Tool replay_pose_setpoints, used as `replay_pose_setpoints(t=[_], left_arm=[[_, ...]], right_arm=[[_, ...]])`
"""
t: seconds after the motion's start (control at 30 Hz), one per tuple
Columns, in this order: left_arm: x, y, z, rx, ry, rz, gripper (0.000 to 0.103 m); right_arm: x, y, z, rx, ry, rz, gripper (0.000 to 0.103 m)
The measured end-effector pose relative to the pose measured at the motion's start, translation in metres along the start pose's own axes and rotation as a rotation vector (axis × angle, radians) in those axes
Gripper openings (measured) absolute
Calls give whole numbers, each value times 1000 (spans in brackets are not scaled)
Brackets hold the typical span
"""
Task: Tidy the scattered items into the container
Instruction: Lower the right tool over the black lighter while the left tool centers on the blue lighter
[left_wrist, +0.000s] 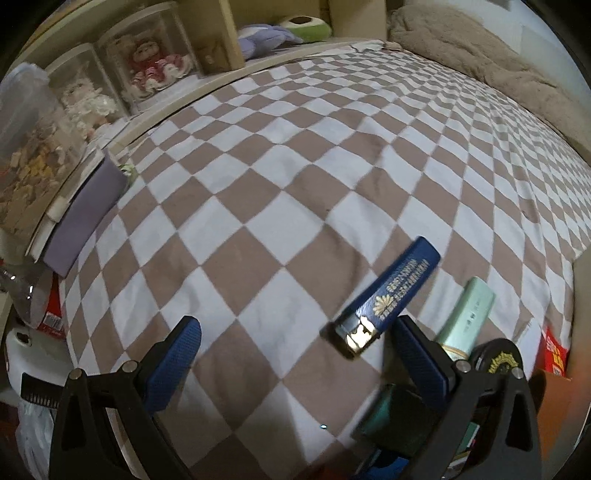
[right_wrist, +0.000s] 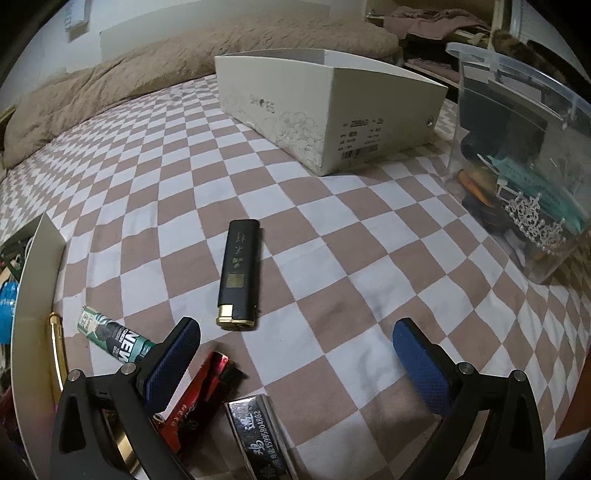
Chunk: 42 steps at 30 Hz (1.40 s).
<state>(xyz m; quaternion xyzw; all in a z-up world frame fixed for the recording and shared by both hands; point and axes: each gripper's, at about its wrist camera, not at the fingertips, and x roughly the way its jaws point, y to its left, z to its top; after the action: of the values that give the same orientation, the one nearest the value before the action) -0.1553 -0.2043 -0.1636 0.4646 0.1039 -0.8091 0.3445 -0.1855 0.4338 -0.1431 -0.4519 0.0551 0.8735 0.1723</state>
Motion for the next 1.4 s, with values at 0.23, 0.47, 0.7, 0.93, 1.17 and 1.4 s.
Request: replay_pose_setpoints(t=[0.23, 0.47, 0.7, 0.93, 1.17, 1.4], left_arm=[[6, 20, 7, -105, -5, 50, 103], [9, 21, 11, -133, -15, 66, 103], [10, 22, 13, -136, -23, 70, 103], [15, 30, 19, -174, -30, 87, 103], [11, 28, 16, -165, -34, 67, 103], [7, 26, 9, -113, -33, 69, 103]], right_arm=[[-7, -20, 3, 134, -57, 81, 103], [11, -14, 11, 86, 21, 104, 103], [15, -13, 8, 6, 35, -26, 103], [7, -47, 15, 130, -38, -76, 103], [14, 18, 10, -144, 7, 20, 103], [27, -3, 5, -99, 38, -74, 103]])
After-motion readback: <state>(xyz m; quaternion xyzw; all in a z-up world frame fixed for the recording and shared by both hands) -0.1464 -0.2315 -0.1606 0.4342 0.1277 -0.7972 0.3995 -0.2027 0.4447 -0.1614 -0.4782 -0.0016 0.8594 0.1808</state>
